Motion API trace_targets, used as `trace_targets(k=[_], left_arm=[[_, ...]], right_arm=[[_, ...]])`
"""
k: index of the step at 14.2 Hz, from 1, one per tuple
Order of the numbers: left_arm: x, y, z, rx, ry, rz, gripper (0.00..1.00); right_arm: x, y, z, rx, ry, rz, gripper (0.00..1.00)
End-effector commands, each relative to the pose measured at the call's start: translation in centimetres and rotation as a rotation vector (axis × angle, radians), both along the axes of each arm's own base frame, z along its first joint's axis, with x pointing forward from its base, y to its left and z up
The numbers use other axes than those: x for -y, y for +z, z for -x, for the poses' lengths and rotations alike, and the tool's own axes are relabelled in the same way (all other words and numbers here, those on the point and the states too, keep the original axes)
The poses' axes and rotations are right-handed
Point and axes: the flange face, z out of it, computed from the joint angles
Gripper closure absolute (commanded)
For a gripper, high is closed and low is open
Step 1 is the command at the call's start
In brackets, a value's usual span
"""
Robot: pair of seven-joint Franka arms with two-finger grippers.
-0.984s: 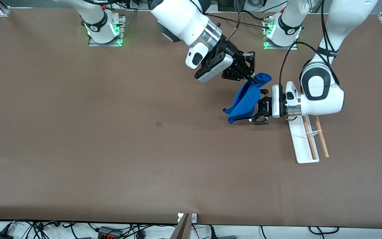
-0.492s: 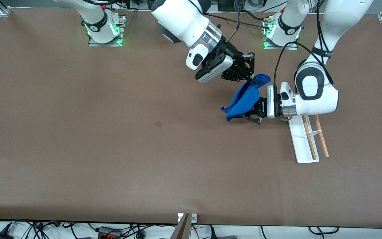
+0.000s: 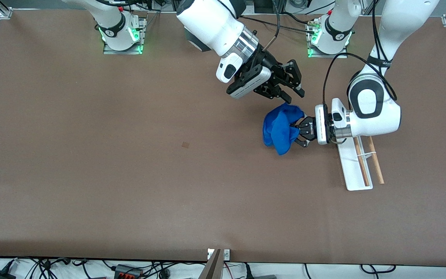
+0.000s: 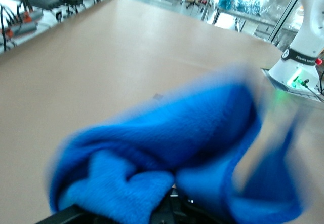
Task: Pass towel and hang on rack
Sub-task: 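Grasp the towel with the left gripper and open the right gripper, then carry the towel with the left gripper while the right gripper withdraws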
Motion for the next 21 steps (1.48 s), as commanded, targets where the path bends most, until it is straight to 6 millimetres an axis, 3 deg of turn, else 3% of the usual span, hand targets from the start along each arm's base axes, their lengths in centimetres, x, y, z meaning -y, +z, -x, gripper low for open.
trace_targets(k=[1, 3, 6, 7, 11, 13, 15, 17, 18, 21], left_arm=[[-3.0, 4.6, -1.3, -0.018, 0.028, -0.134, 1.00], [-5.0, 8.0, -3.0, -0.044, 0.016, -0.266, 1.00], [-6.3, 12.7, -4.6, -0.151, 0.042, -0.398, 1.00], [-8.0, 14.1, -5.2, -0.192, 0.085, -0.419, 1.00], [-11.2, 18.3, -5.2, -0.388, 0.221, -0.599, 1.00], [-13.3, 20.9, -5.6, -0.412, 0.289, -0.704, 1.00], [-14.5, 21.5, -5.3, -0.431, 0.323, -0.798, 1.00], [-15.3, 22.6, -4.9, -0.489, 0.398, -0.884, 1.00], [-15.2, 23.3, -4.8, -0.511, 0.432, -0.929, 1.00], [-14.3, 24.5, -3.9, -0.577, 0.475, -1.029, 1.00]], right_arm=[[1.3, -0.3, -0.6, 0.016, -0.023, 0.026, 0.00], [3.1, -0.4, -1.7, 0.033, -0.053, 0.061, 0.00], [6.8, -0.9, -4.8, 0.026, -0.081, 0.203, 0.00], [8.2, -0.7, -5.6, 0.031, -0.076, 0.277, 0.00], [13.6, -1.8, -7.9, -0.070, 0.005, 0.533, 0.00], [17.5, -3.5, -9.6, -0.124, 0.086, 0.647, 0.00], [21.4, -4.8, -11.1, -0.173, 0.154, 0.745, 0.00], [27.0, -5.7, -13.3, -0.239, 0.127, 0.841, 0.00], [30.5, -5.8, -14.5, -0.280, 0.095, 0.877, 0.00], [37.5, -4.5, -15.7, -0.356, 0.095, 0.926, 0.00]])
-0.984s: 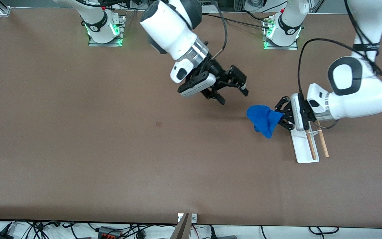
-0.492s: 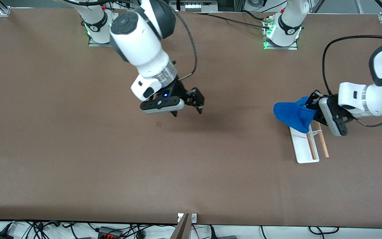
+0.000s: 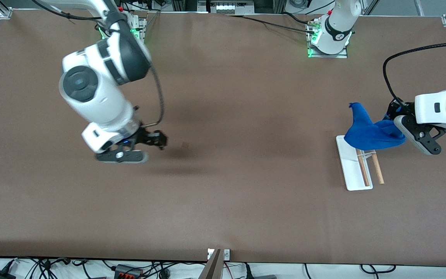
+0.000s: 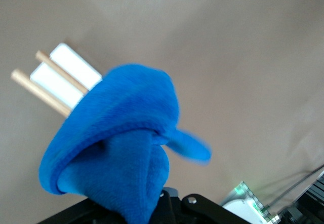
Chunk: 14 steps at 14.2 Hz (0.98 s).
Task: Pass towel and hang on rack
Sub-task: 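Carry the towel with the left gripper while the right gripper withdraws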
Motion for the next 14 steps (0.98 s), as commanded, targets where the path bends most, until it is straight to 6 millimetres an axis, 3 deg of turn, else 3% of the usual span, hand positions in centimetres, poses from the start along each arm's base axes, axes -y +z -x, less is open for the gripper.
trace_targets(k=[1, 4, 6, 7, 9, 11, 14], left_arm=[[0.9, 0.9, 0.3, -0.058, 0.048, -0.068, 1.00], [0.9, 1.1, 1.3, -0.132, 0.184, -0.113, 1.00], [1.1, 4.2, 1.7, -0.157, 0.345, -0.169, 1.00], [1.1, 4.8, 1.8, -0.178, 0.413, -0.194, 1.00], [1.5, 5.4, 2.0, -0.202, 0.521, -0.205, 0.98], [1.6, 4.5, 1.5, -0.265, 0.642, -0.159, 0.98], [2.6, 3.0, 0.4, -0.273, 0.647, -0.120, 1.00]], right_arm=[[5.4, 3.3, 0.1, -0.041, 0.011, 0.031, 0.00], [11.9, 6.8, 0.1, -0.024, 0.048, 0.052, 0.00], [17.0, 8.5, 0.7, -0.037, 0.066, 0.052, 0.00], [20.0, 9.2, 1.1, -0.058, 0.065, 0.050, 0.00], [23.8, 10.4, 1.9, -0.073, 0.100, 0.043, 0.00], [25.9, 10.8, 2.2, -0.079, 0.084, 0.039, 0.00], [26.0, 11.8, 3.0, -0.068, 0.070, 0.044, 0.00]])
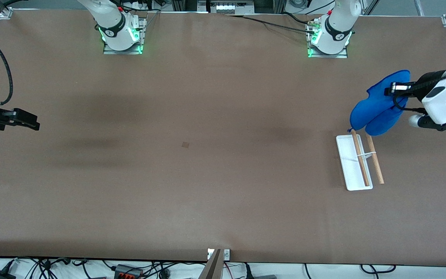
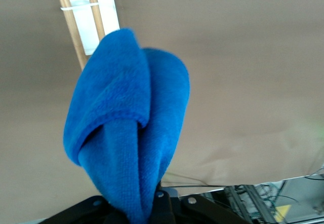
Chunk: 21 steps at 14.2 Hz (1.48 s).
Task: Pass towel and hang on rack
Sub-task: 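Carry the towel with the left gripper while the right gripper withdraws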
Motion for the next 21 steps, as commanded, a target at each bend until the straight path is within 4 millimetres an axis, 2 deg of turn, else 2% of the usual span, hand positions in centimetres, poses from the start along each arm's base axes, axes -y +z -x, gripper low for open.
trace_targets(k=[1, 3, 5, 7, 10, 15, 17, 19, 21], left_arm=[[0.6, -1.5, -2.0, 0.015, 0.042, 0.050, 1.00], [-0.3, -3.7, -3.9, 0.055, 0.080, 0.089, 1.00], [-0.8, -5.8, -5.3, 0.094, 0.094, 0.084, 1.00], [-0.9, -6.7, -5.8, 0.111, 0.103, 0.080, 1.00], [-1.3, -7.2, -6.2, 0.137, 0.054, 0.076, 1.00], [-1.4, -8.0, -6.8, 0.130, 0.063, 0.088, 1.00], [-1.9, -8.2, -7.3, 0.132, 0.067, 0.089, 1.00], [-1.3, -8.7, -6.6, 0.160, 0.075, 0.078, 1.00], [-0.9, -10.2, -4.5, 0.219, 0.087, 0.058, 1.00]], right_arm=[[-0.6, 0.9, 1.4, 0.003, 0.004, -0.009, 0.00], [-0.4, 0.8, 2.3, 0.005, 0.002, -0.006, 0.00], [0.0, 0.0, 4.3, 0.035, -0.006, -0.005, 0.00], [0.3, -0.8, 6.4, 0.061, -0.013, -0.003, 0.00], [0.3, -0.7, 6.8, 0.049, -0.062, -0.004, 0.00], [0.1, -0.6, 6.6, 0.044, -0.038, -0.003, 0.00], [0.4, 0.1, 6.6, 0.056, -0.044, -0.003, 0.00], [0.4, 0.6, 6.5, 0.065, -0.041, -0.003, 0.00], [0.4, 0.5, 6.5, 0.064, -0.043, -0.003, 0.00]])
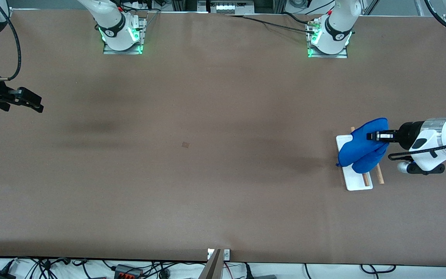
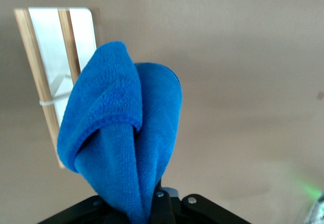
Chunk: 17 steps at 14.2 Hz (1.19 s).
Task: Pass towel and hang on rack
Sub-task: 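Lower the towel over the wooden dowels with the left gripper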
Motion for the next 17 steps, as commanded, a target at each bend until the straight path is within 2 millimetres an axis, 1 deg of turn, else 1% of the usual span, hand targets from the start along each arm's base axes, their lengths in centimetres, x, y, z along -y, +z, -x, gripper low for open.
trace_targets(k=[1, 3, 5, 6, 7, 9, 11, 12, 13, 14, 16, 17], left_arm=[[0.3, -1.2, 3.4, 0.089, -0.018, -0.031, 1.00], [-0.7, -1.9, 4.2, 0.133, -0.048, -0.040, 1.00], [-4.0, -3.7, 4.9, 0.188, -0.122, -0.053, 1.00], [-5.1, -4.2, 5.4, 0.213, -0.148, -0.059, 1.00], [-5.9, -4.7, 5.8, 0.217, -0.156, -0.065, 1.00], [-7.9, -5.8, 5.9, 0.249, -0.197, -0.073, 1.00], [-9.6, -8.1, 5.7, 0.259, -0.233, -0.074, 1.00], [-9.8, -9.3, 6.0, 0.260, -0.238, -0.075, 1.00], [-9.9, -9.9, 6.0, 0.289, -0.240, -0.090, 1.00], [-10.0, -11.0, 6.4, 0.302, -0.248, -0.095, 1.00], [-10.3, -12.0, 6.6, 0.328, -0.270, -0.102, 1.00], [-10.6, -12.2, 6.6, 0.333, -0.276, -0.101, 1.00]], right_arm=[[0.2, 0.7, 0.3, 0.012, -0.003, -0.008, 0.00], [0.2, 0.6, 0.2, 0.013, -0.012, -0.010, 0.00], [0.2, 0.7, 0.2, 0.018, -0.017, -0.010, 0.00], [0.2, 0.6, 0.2, 0.017, -0.015, -0.009, 0.00], [0.2, 0.6, 0.2, 0.015, -0.017, -0.009, 0.00], [0.1, 0.4, 0.2, 0.007, -0.015, -0.009, 0.00], [-0.1, 0.4, 0.2, 0.007, -0.014, -0.009, 0.00], [-0.2, 0.4, 0.2, 0.008, -0.014, -0.009, 0.00], [-0.2, 0.4, 0.2, 0.008, -0.014, -0.009, 0.00], [-0.2, 0.4, 0.2, 0.008, -0.014, -0.009, 0.00], [-0.2, 0.3, 0.1, 0.008, -0.014, -0.009, 0.00], [-0.2, 0.3, 0.1, 0.008, -0.014, -0.009, 0.00]])
